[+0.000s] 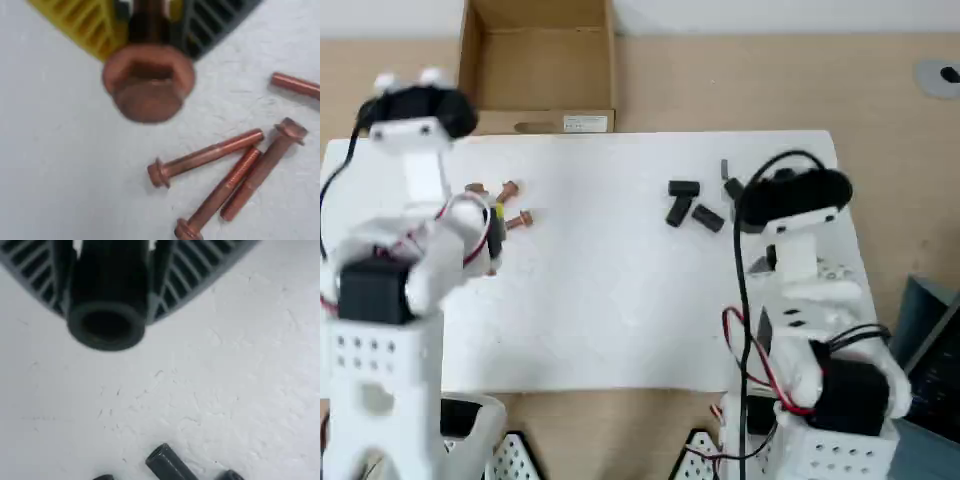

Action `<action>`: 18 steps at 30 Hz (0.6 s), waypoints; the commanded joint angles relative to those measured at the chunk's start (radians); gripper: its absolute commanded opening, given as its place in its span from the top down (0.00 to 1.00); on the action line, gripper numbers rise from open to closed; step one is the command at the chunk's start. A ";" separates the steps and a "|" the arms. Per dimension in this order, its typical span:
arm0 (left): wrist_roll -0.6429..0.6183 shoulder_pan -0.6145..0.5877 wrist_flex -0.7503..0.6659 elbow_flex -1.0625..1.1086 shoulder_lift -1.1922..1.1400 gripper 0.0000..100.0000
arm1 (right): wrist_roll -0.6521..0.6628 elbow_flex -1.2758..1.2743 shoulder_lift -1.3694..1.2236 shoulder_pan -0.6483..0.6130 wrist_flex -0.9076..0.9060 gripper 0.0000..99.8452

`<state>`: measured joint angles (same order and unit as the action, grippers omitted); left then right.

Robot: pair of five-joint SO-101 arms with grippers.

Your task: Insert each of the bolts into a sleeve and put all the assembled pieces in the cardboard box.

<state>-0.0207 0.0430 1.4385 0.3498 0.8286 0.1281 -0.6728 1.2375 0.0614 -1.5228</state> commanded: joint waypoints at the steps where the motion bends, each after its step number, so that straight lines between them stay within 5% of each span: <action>1: -0.068 0.009 -0.150 0.215 0.176 0.99 | -0.008 -0.102 0.073 0.010 0.077 0.99; 8: -0.086 0.009 -0.377 0.585 0.475 1.00 | -0.129 -0.288 0.179 -0.042 0.192 0.99; 18: -0.086 0.052 -0.549 0.921 0.901 1.00 | -0.250 -0.487 0.343 -0.312 0.385 0.99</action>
<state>-0.1005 0.0583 0.9260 1.2352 1.6249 -0.0944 -1.1362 1.5397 -0.1811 -1.2052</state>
